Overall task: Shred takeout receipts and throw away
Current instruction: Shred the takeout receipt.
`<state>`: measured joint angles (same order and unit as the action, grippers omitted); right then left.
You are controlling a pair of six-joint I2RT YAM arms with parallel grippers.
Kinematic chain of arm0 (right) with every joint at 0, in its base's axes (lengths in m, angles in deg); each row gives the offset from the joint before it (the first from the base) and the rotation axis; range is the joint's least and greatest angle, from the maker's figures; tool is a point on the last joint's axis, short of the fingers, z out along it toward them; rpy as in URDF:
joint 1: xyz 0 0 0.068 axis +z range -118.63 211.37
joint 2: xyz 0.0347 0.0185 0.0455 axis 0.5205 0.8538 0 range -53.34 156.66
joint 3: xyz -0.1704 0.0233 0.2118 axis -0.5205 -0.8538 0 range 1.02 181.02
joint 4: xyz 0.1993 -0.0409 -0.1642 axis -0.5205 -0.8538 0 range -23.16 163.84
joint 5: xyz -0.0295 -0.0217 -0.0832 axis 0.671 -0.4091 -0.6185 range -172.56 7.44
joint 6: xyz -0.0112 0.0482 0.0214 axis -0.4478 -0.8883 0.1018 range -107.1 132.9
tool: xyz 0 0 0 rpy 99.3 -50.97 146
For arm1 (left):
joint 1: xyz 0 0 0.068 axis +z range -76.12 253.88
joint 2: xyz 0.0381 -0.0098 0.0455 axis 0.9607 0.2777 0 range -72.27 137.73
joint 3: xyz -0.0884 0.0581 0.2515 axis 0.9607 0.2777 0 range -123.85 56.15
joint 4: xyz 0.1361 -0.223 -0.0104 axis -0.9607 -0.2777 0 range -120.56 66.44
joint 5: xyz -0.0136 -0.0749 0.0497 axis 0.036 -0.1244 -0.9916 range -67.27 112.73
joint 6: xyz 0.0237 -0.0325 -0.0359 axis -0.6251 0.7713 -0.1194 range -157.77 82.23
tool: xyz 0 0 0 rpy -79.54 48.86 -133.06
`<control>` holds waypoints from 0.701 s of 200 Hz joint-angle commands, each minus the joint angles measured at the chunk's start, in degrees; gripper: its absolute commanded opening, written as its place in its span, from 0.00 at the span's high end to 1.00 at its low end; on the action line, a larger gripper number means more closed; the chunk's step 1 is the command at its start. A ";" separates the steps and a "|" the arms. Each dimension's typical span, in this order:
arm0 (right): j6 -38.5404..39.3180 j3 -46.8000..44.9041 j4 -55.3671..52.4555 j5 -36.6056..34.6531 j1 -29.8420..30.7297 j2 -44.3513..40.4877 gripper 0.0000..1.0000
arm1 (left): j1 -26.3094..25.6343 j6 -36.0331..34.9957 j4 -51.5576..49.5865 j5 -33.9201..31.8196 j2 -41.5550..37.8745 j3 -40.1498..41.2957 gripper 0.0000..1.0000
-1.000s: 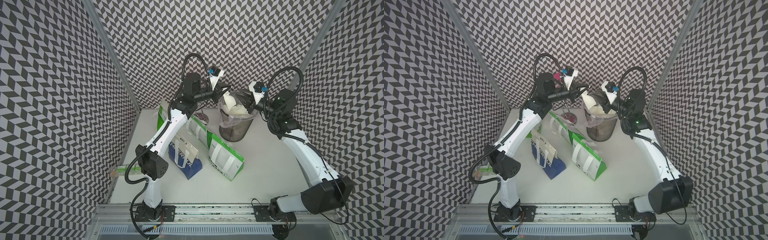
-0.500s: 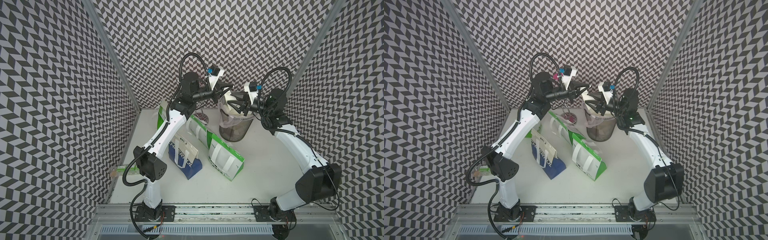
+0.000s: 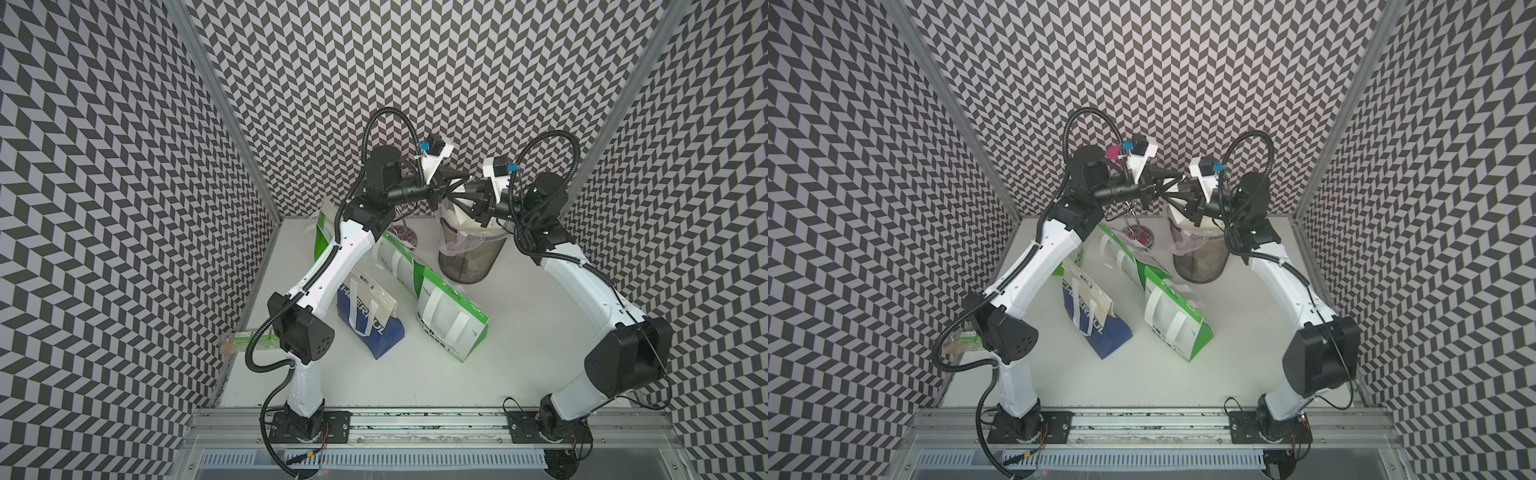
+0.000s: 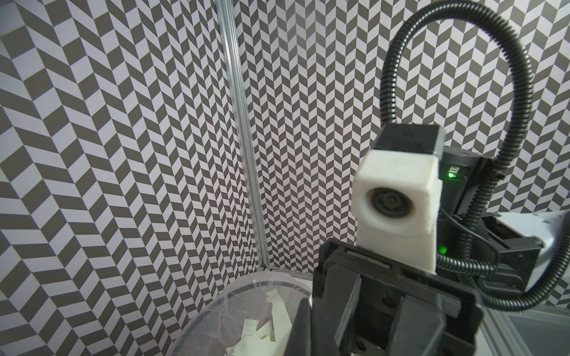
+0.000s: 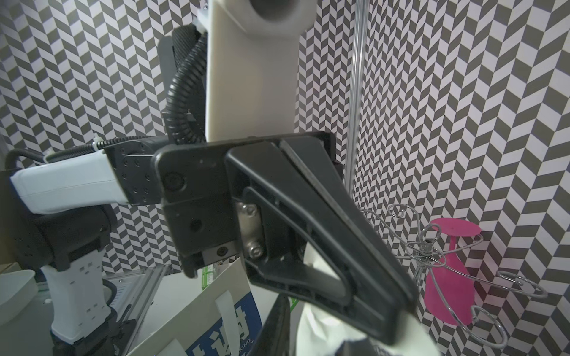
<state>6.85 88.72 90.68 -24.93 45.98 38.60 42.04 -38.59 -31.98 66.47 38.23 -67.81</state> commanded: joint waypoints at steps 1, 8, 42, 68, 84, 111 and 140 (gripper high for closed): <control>-0.36 1.64 2.31 -1.67 0.40 0.30 1.00 | -0.54 -2.20 -2.49 0.77 -1.46 0.04 1.00; 0.85 1.80 1.06 -2.74 0.50 0.05 1.00 | -0.57 -2.24 -2.71 0.50 -1.57 0.04 1.00; 14.50 2.18 -7.97 -14.68 3.59 -2.66 1.00 | -0.60 -4.52 -6.86 -3.18 -1.47 -1.26 1.00; 28.76 1.56 -12.18 -33.32 8.52 -5.73 1.00 | -0.60 -7.25 -14.39 -10.41 -0.58 -5.02 1.00; 36.42 -2.96 -6.99 -44.69 11.61 -8.58 1.00 | -0.60 -8.45 -18.20 -15.99 -0.11 -6.64 1.00; 49.64 -8.57 0.78 -55.22 16.70 -11.32 1.00 | -0.91 -9.88 -21.43 -23.64 0.40 -7.45 1.00; 56.81 -11.49 5.70 -62.22 17.83 -11.70 1.00 | -1.21 -9.96 -25.25 -29.02 2.45 -11.64 1.00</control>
<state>51.81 78.97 86.27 -76.84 62.70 29.20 40.08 -46.61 -50.60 47.11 38.53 -75.99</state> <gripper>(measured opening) 0.047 0.047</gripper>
